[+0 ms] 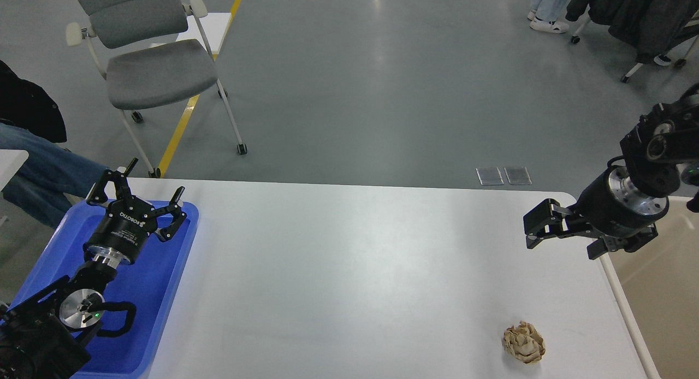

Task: Tidy desktop
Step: 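Move the open right gripper slightly toward the table edge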

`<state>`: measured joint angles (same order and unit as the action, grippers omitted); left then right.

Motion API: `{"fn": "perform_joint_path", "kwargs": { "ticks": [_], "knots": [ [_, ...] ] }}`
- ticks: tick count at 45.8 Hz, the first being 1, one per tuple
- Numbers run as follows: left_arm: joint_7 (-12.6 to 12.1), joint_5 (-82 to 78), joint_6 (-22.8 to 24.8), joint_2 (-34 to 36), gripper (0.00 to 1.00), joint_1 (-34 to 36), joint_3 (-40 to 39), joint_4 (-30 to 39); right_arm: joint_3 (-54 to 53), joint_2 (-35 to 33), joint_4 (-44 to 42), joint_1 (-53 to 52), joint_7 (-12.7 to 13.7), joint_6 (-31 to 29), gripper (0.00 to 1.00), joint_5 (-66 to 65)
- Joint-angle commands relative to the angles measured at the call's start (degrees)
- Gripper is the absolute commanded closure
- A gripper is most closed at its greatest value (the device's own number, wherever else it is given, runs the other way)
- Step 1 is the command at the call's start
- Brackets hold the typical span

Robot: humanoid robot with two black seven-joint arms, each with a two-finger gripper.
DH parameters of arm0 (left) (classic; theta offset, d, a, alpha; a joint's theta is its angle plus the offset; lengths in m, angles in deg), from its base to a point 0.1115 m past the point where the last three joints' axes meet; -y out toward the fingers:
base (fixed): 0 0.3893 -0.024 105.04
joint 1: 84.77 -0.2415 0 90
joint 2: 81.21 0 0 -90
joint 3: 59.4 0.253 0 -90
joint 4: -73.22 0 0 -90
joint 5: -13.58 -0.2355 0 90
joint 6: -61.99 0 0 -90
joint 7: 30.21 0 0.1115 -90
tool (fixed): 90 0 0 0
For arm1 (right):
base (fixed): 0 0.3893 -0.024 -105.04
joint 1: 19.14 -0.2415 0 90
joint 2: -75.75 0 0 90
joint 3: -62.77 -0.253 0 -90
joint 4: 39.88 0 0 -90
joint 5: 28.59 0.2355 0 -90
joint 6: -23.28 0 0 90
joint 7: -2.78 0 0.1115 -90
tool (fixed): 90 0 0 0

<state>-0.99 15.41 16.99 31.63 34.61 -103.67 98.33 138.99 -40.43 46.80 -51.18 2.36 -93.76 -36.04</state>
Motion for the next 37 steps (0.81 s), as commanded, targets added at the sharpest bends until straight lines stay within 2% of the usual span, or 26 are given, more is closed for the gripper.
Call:
{"fn": "perform_joint_path", "kwargs": {
  "ticks": [1,37],
  "knots": [
    [0.05,0.02,0.0,0.01,0.01,-0.03,-0.02,0.03,-1.77,0.43,-2.3,1.11,-0.01,0.06,0.0,-0.02],
    [0.05,0.02,0.0,0.01,0.01,-0.03,-0.02,0.03,-1.86,1.13,-2.38,2.43,-0.1,-0.21,0.0,-1.69]
  ]
}}
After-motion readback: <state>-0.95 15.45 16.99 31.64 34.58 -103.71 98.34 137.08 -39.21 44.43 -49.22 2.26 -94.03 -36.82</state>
